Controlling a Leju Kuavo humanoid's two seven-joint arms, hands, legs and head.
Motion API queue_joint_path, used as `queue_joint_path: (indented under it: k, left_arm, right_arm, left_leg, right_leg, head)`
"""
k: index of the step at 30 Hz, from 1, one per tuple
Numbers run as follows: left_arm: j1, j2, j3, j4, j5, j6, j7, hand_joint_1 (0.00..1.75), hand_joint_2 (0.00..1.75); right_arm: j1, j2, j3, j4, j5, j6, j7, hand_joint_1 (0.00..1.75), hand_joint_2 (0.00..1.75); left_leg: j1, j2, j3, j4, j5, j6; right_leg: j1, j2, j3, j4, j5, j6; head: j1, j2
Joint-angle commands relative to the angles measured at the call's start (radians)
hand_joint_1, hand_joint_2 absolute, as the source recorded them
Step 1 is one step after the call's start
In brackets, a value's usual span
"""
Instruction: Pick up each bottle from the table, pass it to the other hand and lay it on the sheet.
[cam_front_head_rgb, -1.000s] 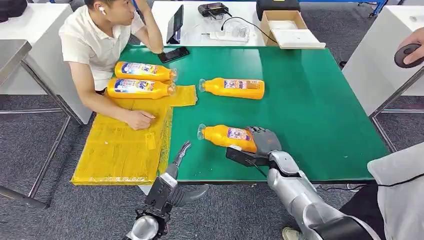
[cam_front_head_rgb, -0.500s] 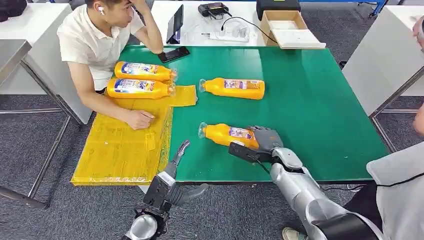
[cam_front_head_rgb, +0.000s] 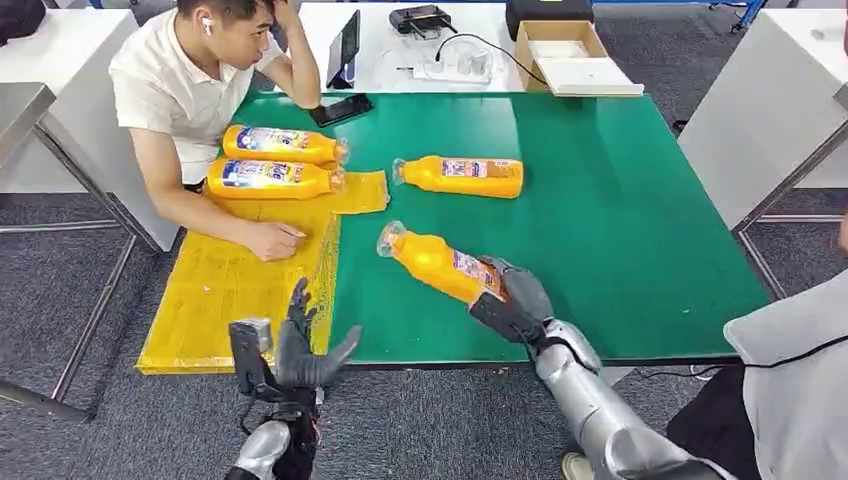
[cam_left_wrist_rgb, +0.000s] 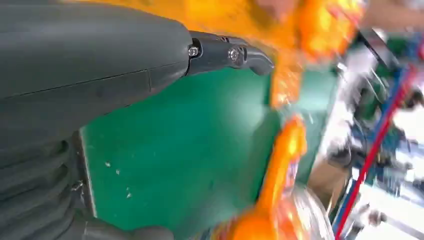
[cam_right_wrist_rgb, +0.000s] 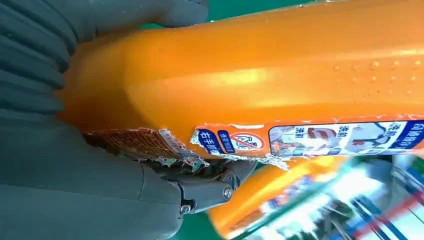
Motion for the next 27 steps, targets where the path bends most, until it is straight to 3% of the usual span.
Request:
queue_joint_path:
  k: [1,10,12,16,20,27]
  left_arm:
    - [0.036,0.064,0.028,-0.086,0.338,-0.171,0.092,0.00,1.75]
    - [0.041,0.059,0.020,-0.091,0.337,-0.167,0.092,0.00,1.75]
    - [0.037,0.074,-0.014,-0.100,0.360,-0.271,0.097,0.00,1.75]
    - [0.038,0.069,-0.017,-0.102,0.361,-0.270,0.098,0.00,1.75]
    - [0.042,0.077,-0.047,-0.101,0.317,-0.555,0.053,0.00,1.75]
    - [0.010,0.051,-0.023,-0.040,0.260,-0.526,0.070,0.00,1.75]
  right_arm:
    - [0.162,0.055,0.104,-0.399,-0.255,-0.168,-0.036,1.75,1.75]
    - [0.162,0.058,0.107,-0.388,-0.259,-0.174,-0.044,1.75,1.75]
    - [0.149,0.059,0.135,-0.370,-0.262,-0.155,-0.054,1.75,1.75]
    - [0.148,0.061,0.137,-0.369,-0.262,-0.155,-0.055,1.75,1.75]
    - [0.081,0.094,0.200,-0.206,-0.263,-0.066,-0.065,1.75,1.75]
    - [0.098,0.183,0.365,-0.088,-0.154,-0.062,-0.116,1.75,1.75]
  left_leg:
    - [0.002,0.001,-0.009,0.000,0.000,-0.002]
    - [0.000,-0.001,-0.012,-0.001,0.000,-0.001]
    - [0.000,-0.001,-0.012,-0.001,0.000,-0.001]
    - [0.001,0.000,-0.011,0.000,-0.001,-0.002]
    - [0.001,0.001,-0.011,-0.001,-0.001,-0.002]
    - [0.002,0.004,-0.008,-0.002,-0.002,-0.003]
  right_leg:
    - [0.002,0.001,-0.009,0.002,-0.001,-0.002]
    - [-0.001,-0.001,-0.010,0.001,-0.001,-0.001]
    - [-0.001,0.000,-0.011,0.001,-0.001,-0.001]
    - [0.000,0.000,-0.010,0.001,-0.002,-0.002]
    - [0.000,0.001,-0.010,0.001,-0.002,-0.002]
    - [0.001,0.003,-0.008,0.000,-0.002,-0.003]
  head:
    - [0.000,0.000]
    - [0.000,0.000]
    - [0.000,0.000]
    - [0.000,0.000]
    - [0.000,0.000]
    - [0.000,0.000]
